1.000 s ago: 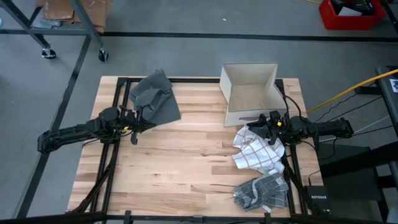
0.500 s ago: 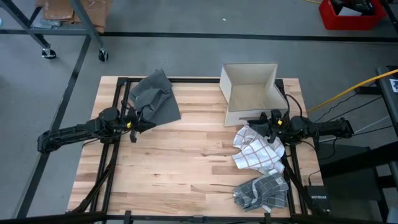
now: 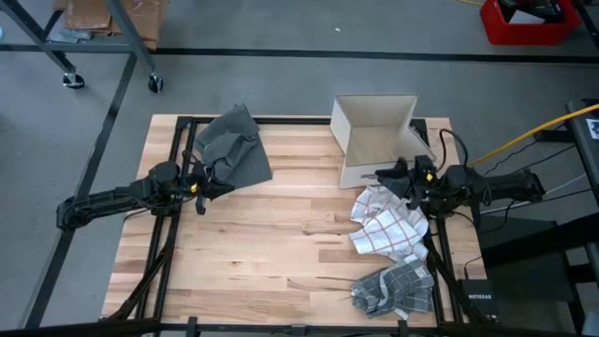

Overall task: Fold towel
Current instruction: Fold the gray kitchen towel

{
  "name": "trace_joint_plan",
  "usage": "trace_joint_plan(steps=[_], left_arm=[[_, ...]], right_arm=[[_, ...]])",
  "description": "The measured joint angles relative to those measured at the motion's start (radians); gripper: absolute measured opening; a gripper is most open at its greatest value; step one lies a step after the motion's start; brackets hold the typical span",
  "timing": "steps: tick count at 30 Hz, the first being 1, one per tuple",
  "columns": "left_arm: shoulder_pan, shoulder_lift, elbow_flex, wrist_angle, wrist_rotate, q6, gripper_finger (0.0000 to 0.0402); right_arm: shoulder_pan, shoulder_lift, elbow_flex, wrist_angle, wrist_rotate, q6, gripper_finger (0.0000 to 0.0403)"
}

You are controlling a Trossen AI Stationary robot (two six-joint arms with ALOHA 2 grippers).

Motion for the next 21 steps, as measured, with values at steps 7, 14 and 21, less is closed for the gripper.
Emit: trace_joint_plan(steps=[7, 14, 21], left_arm=[[0.0, 0.0, 0.0, 0.0, 0.0, 0.02, 0.0004], [0.0, 0.0, 0.0, -0.001, 0.0, 0.065, 0.0004], [0.0, 0.001, 0.0, -0.001, 0.0, 0.131, 0.0004]], right_arm=[[0.0, 0.29, 0.263, -0.191, -0.12, -0.111, 0.0163], [0.0, 0.653, 0.537, -0.566, -0.279, -0.011, 0.0163], [0.0, 0.998, 0.8, -0.83, -0.592, 0.241, 0.0163]])
